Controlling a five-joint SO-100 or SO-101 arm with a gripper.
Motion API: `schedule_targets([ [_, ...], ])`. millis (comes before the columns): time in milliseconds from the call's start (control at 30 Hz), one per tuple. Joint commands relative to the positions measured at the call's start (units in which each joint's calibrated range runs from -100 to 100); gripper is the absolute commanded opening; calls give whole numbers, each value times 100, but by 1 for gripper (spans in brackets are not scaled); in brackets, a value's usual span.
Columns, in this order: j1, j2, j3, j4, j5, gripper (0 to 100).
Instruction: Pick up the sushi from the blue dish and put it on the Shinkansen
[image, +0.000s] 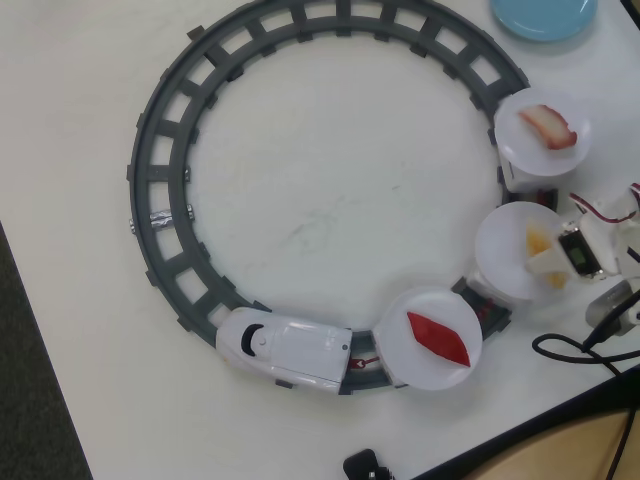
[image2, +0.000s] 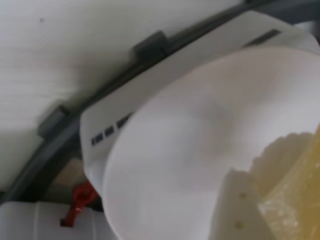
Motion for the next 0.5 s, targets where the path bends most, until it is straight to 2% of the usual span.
schedule_targets([
  [0,-10,168,-454,-215,-30,3],
  [367,-1,844,-472,-515,-46,3],
  [467,-10,861,-472,-506,-46,8],
])
